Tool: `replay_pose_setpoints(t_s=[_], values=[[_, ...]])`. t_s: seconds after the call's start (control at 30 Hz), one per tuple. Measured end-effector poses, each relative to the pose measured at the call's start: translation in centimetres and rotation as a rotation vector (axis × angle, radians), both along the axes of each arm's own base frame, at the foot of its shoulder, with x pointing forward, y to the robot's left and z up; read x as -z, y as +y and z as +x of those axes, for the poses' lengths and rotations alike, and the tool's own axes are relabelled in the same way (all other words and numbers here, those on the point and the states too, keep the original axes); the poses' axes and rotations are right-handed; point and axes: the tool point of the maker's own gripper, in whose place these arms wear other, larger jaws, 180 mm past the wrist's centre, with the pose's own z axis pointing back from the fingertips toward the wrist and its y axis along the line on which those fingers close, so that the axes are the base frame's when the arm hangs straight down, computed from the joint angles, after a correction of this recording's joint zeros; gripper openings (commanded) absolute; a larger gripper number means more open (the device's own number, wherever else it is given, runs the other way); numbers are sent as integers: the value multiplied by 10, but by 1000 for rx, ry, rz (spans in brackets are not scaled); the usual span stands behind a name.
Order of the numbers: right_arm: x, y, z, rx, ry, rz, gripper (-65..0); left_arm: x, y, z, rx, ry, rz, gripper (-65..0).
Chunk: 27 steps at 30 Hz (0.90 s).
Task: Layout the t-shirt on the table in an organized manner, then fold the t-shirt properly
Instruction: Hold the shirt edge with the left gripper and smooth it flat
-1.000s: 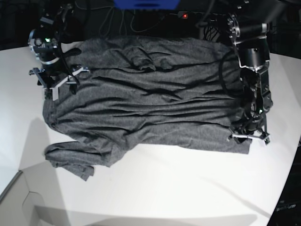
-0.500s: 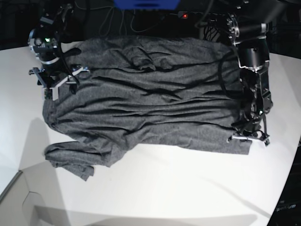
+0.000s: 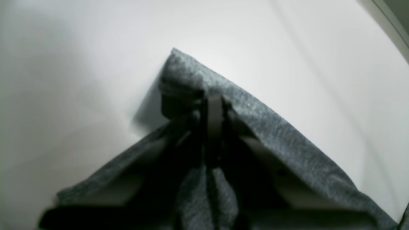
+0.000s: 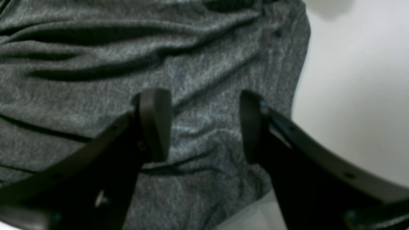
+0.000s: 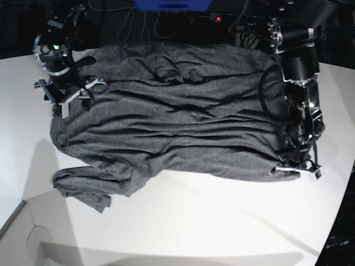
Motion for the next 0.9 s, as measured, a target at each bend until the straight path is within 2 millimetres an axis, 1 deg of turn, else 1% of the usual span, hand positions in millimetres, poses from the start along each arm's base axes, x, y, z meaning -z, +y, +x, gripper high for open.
replay_pose_setpoints(t_s=[0.3, 0.37, 0.5, 0.57, 0.9], values=[[0, 0, 0, 0, 0, 0, -310, 2, 0, -2, 0, 5, 1, -639], [0, 0, 0, 0, 0, 0, -310, 6, 0, -5, 0, 13, 1, -606], [0, 0, 0, 0, 0, 0, -310, 8, 0, -7, 0, 19, 0, -511], [0, 0, 0, 0, -1, 0, -310, 7, 0, -7, 0, 17, -1, -484], [0, 0, 0, 0, 0, 0, -310, 7, 0, -6, 0, 17, 0, -479]])
